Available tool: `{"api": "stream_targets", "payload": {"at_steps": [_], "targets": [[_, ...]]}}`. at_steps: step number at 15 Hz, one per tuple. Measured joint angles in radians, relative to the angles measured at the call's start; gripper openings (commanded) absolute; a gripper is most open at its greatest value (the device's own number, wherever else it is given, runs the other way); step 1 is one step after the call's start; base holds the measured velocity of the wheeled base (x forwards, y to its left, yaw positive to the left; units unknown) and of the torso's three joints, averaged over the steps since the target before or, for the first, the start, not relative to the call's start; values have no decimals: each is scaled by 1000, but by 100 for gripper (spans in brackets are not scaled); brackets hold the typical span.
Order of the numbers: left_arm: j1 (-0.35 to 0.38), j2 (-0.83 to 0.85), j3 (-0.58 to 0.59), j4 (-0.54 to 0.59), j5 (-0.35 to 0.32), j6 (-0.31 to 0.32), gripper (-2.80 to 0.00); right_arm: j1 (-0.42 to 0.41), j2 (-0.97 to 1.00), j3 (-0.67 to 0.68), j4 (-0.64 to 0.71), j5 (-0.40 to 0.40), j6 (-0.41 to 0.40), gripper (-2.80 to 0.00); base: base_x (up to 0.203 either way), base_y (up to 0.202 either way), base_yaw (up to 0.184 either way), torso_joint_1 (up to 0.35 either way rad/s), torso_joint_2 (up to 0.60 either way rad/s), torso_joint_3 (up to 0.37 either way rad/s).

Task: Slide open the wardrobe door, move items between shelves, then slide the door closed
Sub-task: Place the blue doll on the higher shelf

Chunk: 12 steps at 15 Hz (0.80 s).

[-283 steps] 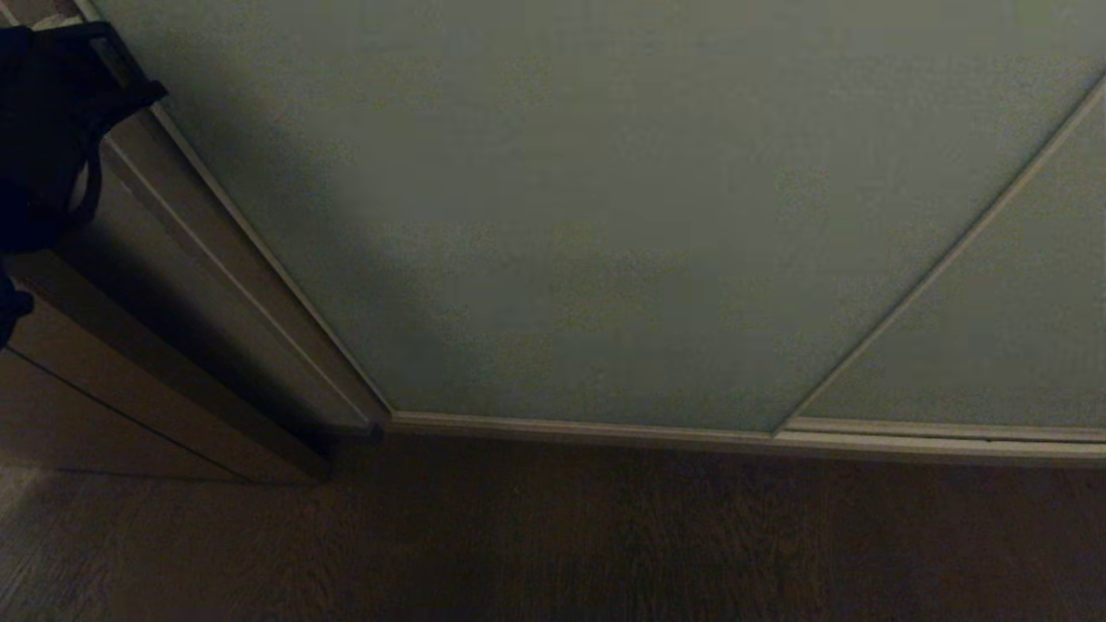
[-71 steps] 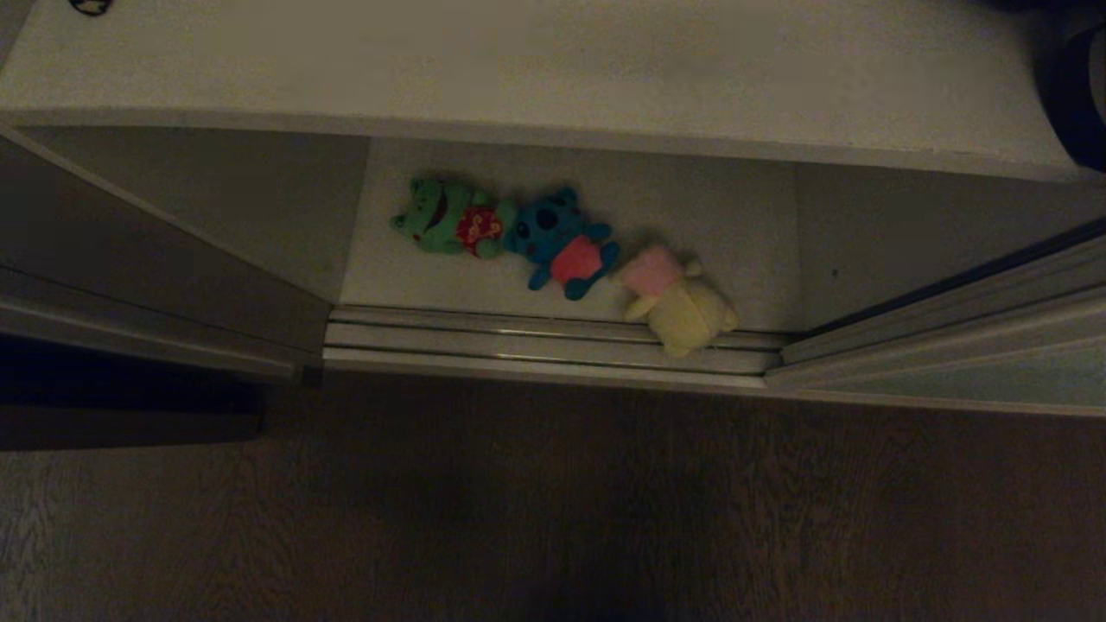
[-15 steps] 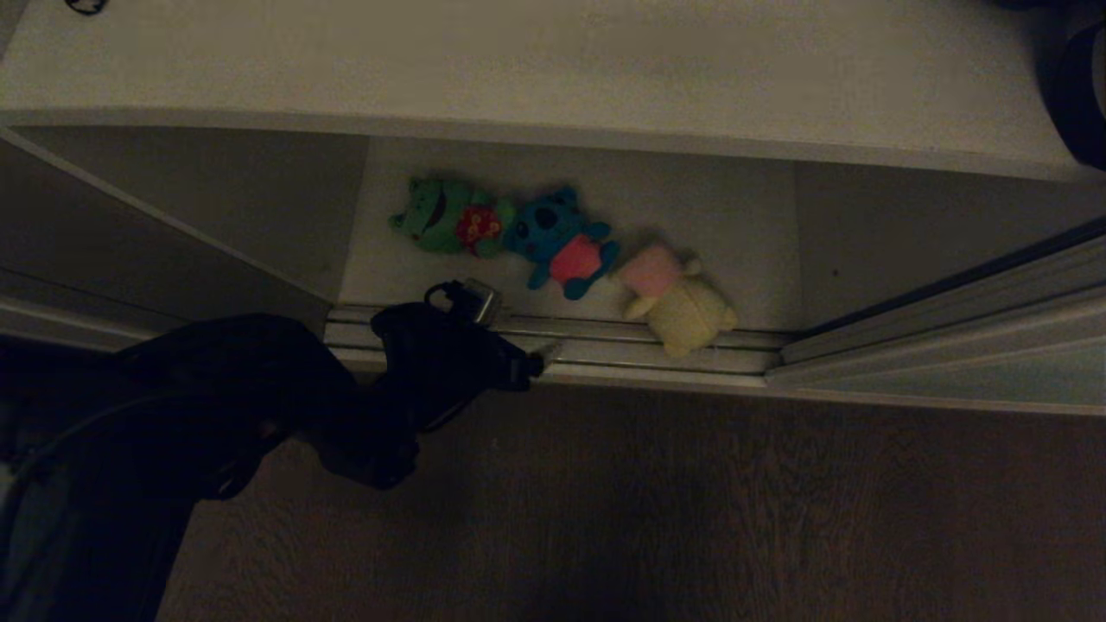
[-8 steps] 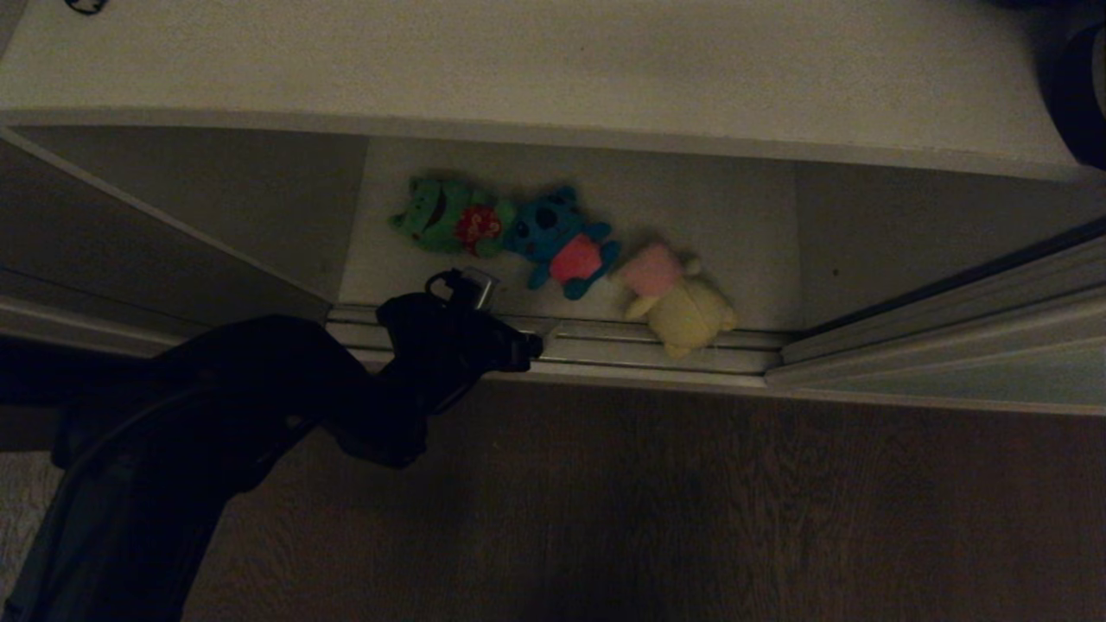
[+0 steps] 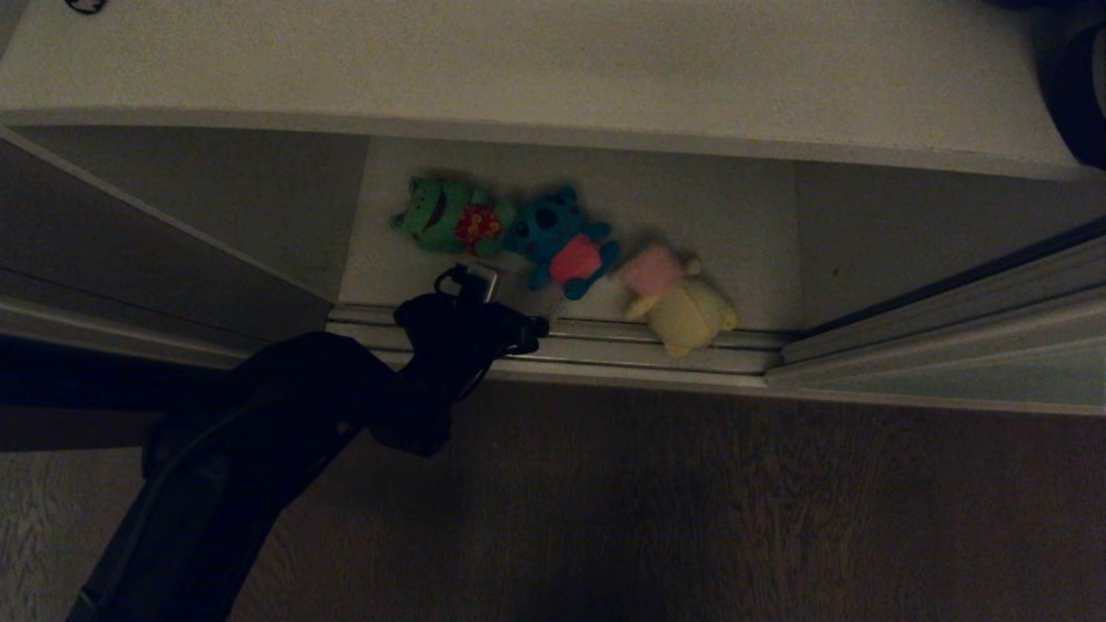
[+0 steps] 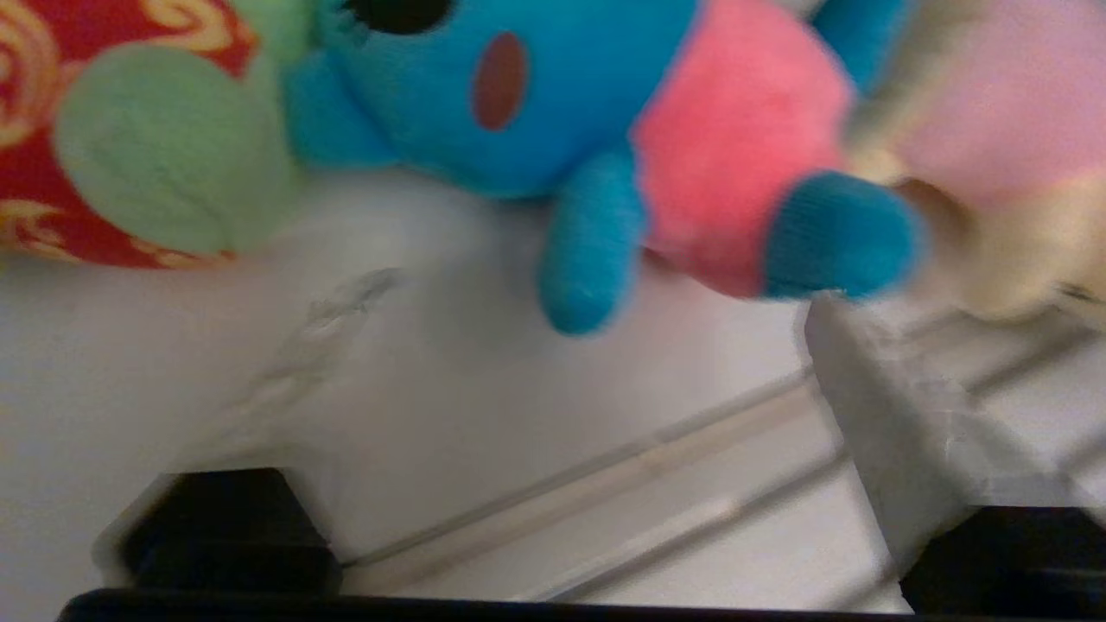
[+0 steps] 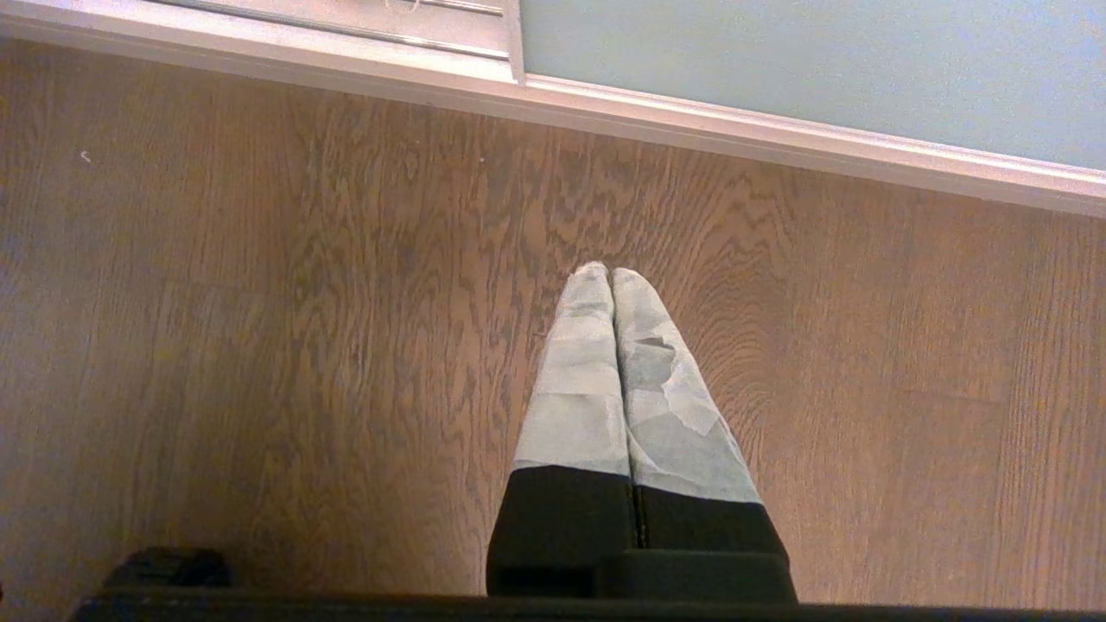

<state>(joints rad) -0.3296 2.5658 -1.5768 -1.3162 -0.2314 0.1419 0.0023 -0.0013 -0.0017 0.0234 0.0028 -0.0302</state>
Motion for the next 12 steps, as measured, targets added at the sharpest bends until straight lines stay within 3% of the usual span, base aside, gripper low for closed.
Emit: {"api": "stream_targets", "payload": {"at_steps": [9, 12], "targets": [[0, 78, -147, 23, 48, -3, -280, 0, 0, 0, 0, 0, 0, -280, 0, 0, 0, 0, 0, 0], [0, 65, -111, 24, 50, -7, -280, 0, 0, 0, 0, 0, 0, -280, 0, 0, 0, 0, 0, 0]]}}
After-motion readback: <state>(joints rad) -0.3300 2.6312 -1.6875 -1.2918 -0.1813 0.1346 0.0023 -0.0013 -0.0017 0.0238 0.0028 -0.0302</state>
